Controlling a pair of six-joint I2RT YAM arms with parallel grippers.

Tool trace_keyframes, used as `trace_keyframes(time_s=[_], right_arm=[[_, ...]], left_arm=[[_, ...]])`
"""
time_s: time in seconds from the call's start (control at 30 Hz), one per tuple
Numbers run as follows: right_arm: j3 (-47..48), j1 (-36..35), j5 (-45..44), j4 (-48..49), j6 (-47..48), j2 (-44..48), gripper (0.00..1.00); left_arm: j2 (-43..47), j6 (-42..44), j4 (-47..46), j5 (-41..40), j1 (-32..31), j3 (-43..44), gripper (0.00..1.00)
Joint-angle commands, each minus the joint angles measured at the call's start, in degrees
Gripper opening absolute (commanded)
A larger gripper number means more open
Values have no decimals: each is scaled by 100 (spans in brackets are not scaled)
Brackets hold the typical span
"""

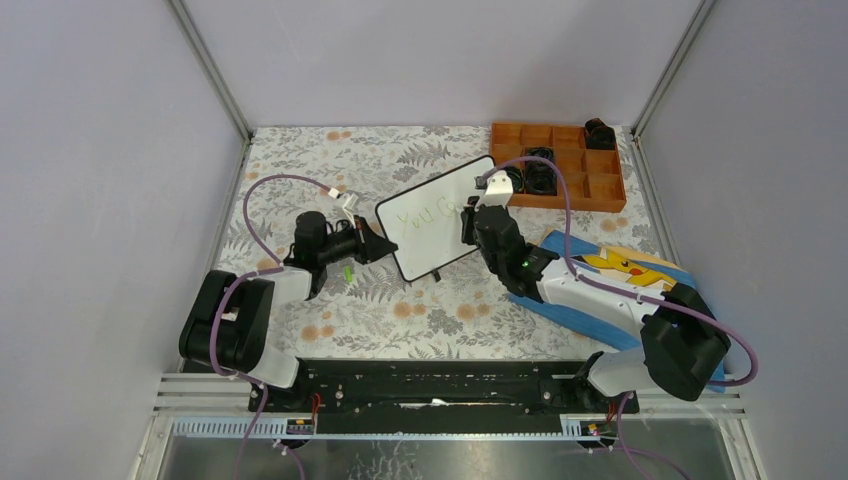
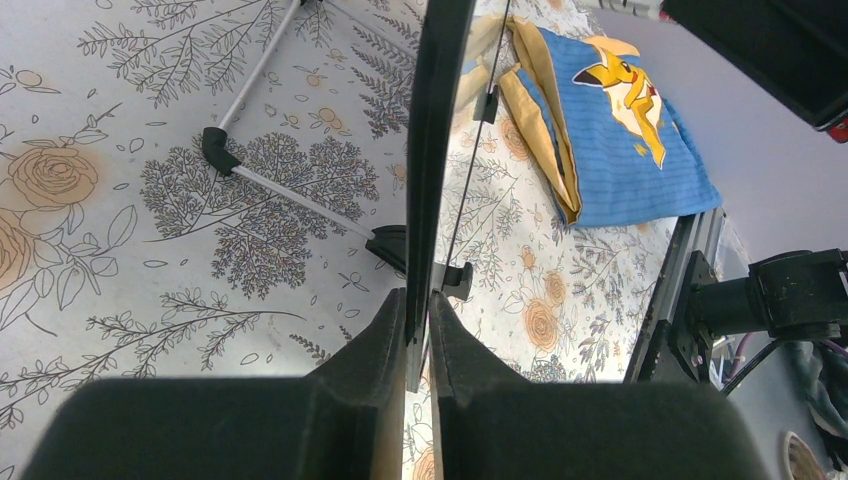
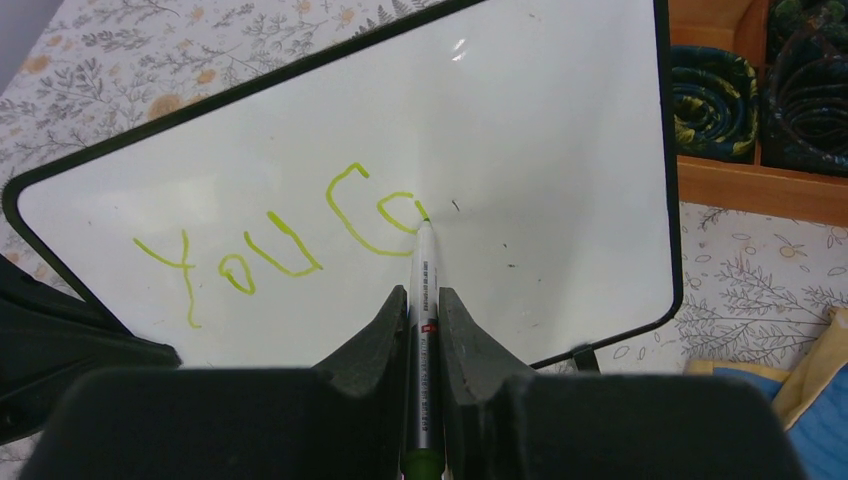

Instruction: Write a sentence on the whiteboard

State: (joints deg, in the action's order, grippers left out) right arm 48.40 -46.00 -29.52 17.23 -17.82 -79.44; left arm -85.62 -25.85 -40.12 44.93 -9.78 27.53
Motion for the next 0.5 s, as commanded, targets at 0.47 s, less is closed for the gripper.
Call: trace_keyframes(time_s=[0.47], right_arm=[[64, 61, -238, 270, 60, 450, 0]], left_arm=[[-5, 299, 461, -348, -37, 24, 0]])
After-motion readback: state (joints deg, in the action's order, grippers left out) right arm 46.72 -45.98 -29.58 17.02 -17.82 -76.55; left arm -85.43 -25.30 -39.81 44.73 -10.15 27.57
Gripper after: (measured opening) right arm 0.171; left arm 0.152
